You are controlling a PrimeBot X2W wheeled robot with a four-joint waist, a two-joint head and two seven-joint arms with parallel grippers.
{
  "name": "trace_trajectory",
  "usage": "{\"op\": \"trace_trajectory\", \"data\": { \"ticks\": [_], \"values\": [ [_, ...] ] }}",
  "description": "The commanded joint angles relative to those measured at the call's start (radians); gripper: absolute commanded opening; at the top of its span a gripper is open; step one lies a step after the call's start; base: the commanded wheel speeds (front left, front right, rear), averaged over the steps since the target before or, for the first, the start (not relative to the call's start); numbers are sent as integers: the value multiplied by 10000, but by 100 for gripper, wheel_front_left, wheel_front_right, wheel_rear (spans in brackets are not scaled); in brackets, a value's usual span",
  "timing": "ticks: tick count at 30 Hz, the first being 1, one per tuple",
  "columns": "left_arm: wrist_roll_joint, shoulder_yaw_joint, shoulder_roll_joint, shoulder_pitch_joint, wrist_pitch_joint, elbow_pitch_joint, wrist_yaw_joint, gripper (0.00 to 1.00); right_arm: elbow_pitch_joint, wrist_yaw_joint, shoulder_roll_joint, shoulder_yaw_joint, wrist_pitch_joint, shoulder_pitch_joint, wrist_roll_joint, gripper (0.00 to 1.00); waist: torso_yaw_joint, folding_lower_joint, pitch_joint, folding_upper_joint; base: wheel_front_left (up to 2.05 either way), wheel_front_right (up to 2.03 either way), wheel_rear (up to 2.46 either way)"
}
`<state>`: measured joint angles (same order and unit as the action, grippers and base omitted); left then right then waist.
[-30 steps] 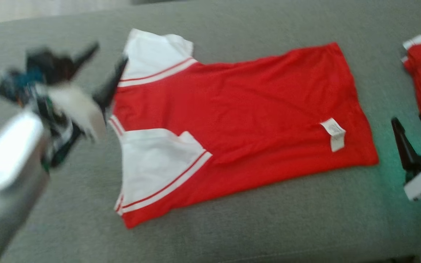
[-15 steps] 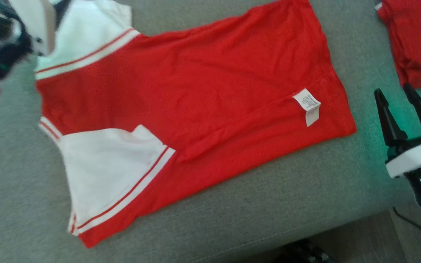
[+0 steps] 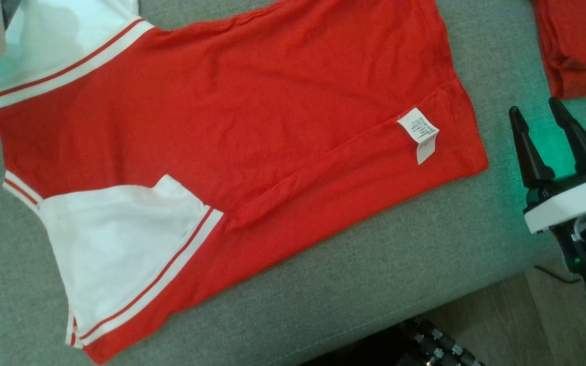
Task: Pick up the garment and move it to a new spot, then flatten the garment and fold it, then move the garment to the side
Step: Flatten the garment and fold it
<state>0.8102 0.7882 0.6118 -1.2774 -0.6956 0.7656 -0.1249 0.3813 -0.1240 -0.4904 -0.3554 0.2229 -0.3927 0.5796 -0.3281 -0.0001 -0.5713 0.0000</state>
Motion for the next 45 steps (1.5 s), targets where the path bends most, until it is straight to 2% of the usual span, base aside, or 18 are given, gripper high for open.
{"op": "trace_trajectory", "data": {
  "ticks": [1, 2, 3, 6, 11, 17, 21, 26, 30, 36, 38, 40, 42, 43, 45],
  "values": [
    [69, -230, 495, -263, -199, -164, -40, 100, -136, -67, -211, -42, 146, 62, -34, 100, -14, 1, -13, 0, 0, 0, 0],
    [179, -218, 488, -223, -313, -200, -43, 49, -125, -67, -199, -45, 157, 39, -29, 100, -19, 1, -18, 0, 0, 0, 0],
    [301, -191, 480, -184, -458, -263, -46, 2, -114, -67, -198, -44, 165, 20, -24, 100, -17, 1, -18, 0, 0, 0, 0],
    [481, -155, 561, -206, -431, -608, -52, 0, -132, -67, -242, 3, 191, -73, 3, 100, 11, 1, -20, 0, 0, 0, 0],
    [304, 64, 679, -249, 551, -1112, -55, 0, -374, -67, -301, -9, -29, -660, 402, 100, 139, 1, 206, 0, 0, 0, 0],
    [503, 522, 708, -356, 1145, -1646, -56, 0, -644, -67, -416, -809, -1738, -2462, 1193, 100, 457, 1, 455, 0, 0, 0, 0],
    [660, 888, 675, -509, 1273, -1968, -56, 0, 97, -67, -155, -1623, -3187, -3974, 1114, 100, 746, 1, 471, 0, 0, 0, 0],
    [813, 1327, 714, -758, 1361, -2318, -57, 0, 1753, -67, 432, -2459, -4536, -5573, 656, 100, 1074, 1, 390, 0, 0, 0, 0],
    [958, 1626, 777, -927, 1380, -2499, -57, 0, 3002, -67, 878, -2880, -5049, -6442, 401, 100, 1260, 1, 323, 0, 0, 0, 0],
    [1114, 1909, 846, -1100, 1456, -2564, -57, 0, 4113, -67, 1231, -3221, -5080, -7173, 213, 99, 1386, 1, 264, 0, 0, 0, 0],
    [1190, 1999, 851, -1151, 1492, -2549, -57, 0, 4465, -67, 1312, -3363, -5049, -7382, 149, 94, 1428, 1, 240, 0, 0, 0, 0],
    [1257, 2092, 849, -1193, 1527, -2528, -57, 0, 4740, -67, 1386, -3473, -5047, -7522, 216, 83, 1467, 1, 219, 0, 0, 0, 0],
    [1319, 2185, 838, -1242, 1563, -2501, -57, 0, 4936, -67, 1417, -3593, -5005, -7643, 293, 63, 1504, 1, 199, 0, 0, 0, 0],
    [1347, 2230, 826, -1264, 1581, -2484, -57, 0, 5025, -67, 1424, -3651, -4979, -7692, 337, 47, 1520, 1, 196, 0, 0, 0, 0],
    [1409, 2318, 805, -1301, 1618, -2444, -57, 0, 5170, -67, 1425, -3785, -4909, -7777, 404, 36, 1546, 1, 196, 0, 0, 0, 0]
  ]
}}
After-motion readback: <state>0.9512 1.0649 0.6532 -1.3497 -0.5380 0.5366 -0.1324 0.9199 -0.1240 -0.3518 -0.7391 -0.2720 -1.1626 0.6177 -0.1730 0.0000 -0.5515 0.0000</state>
